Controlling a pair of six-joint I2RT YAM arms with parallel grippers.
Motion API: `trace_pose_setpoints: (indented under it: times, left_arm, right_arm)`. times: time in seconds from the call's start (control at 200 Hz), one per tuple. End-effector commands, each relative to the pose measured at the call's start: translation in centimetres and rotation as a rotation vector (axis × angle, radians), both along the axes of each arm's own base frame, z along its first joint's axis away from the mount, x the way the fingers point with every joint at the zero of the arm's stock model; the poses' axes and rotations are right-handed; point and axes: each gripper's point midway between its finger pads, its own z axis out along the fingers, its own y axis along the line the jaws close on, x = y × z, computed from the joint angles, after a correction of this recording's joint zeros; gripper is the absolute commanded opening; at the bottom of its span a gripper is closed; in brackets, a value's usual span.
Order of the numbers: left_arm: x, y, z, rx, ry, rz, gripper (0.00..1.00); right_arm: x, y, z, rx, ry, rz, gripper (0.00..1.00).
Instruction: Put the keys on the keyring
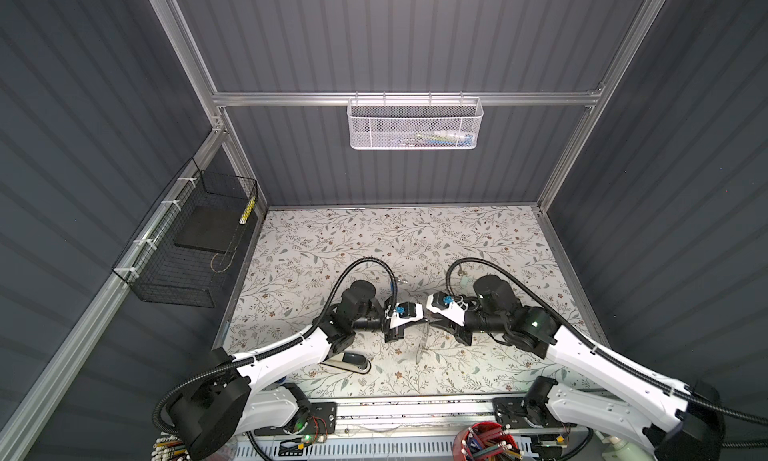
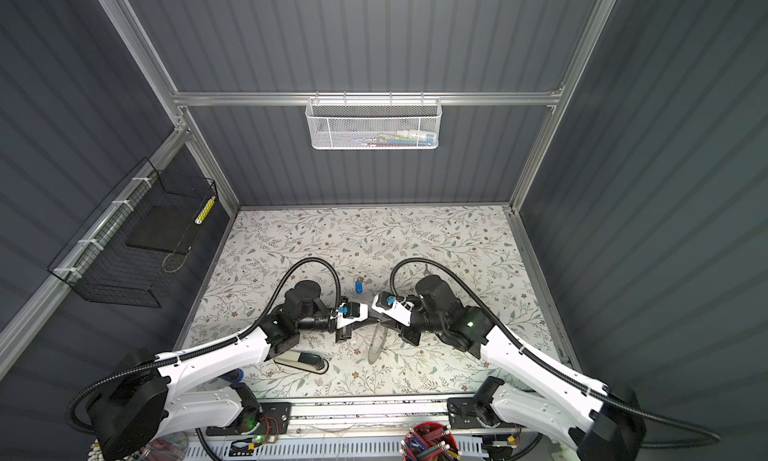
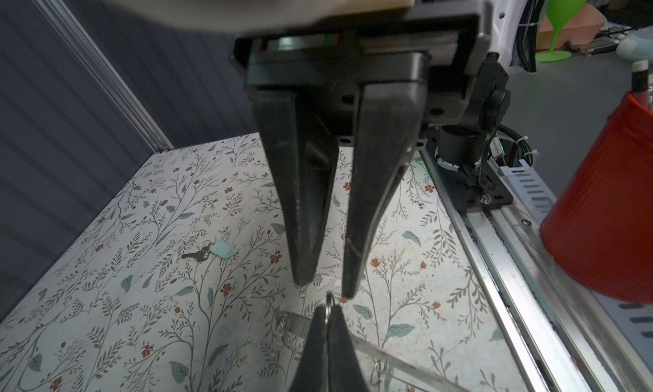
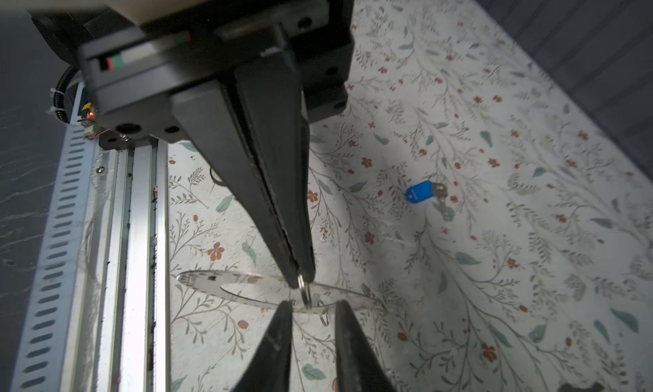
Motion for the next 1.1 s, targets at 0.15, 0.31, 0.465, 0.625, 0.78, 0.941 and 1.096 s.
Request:
trace_pose_setpoints:
  times: [0.15,0.31,0.465,0.625,0.78,0.941,1.096]
  left_arm:
    - [0.0,-0.1,3.6,-0.235,0.039,0.035,0.00]
    - [0.0,-0.2,4.7,-0.301,0.059,0.028,0.00]
    - [0.0,-0.4,5.3,-0.334,0.069,0.017,0.00]
    - [-0.2,-0.5,5.7,-0.359,0.080,0.002,0.00]
    - [-0.3,-0.6,5.8,-0.365,0.087,-0.012,0.00]
    - [-0.3,-0.6,5.8,-0.367,0.087,-0.014,0.00]
    - [-0.3,-0.7,5.8,-0.370,0.090,-0.021,0.00]
  right_arm:
    - [-0.1,-1.7,0.6,0.161,-0.004,-0.098,0.33]
    - [-0.2,-0.7,0.7,0.189,0.048,-0.069,0.32]
    - [0.1,0.4,1.7,0.244,0.049,-0.039,0.30]
    - [0.3,1.1,2.3,0.274,0.054,-0.023,0.28]
    - [0.2,1.4,3.4,0.314,0.041,-0.004,0.26]
    - [-0.2,1.6,4.0,0.343,0.044,0.021,0.22]
    - [-0.4,1.6,4.0,0.345,0.049,0.024,0.18]
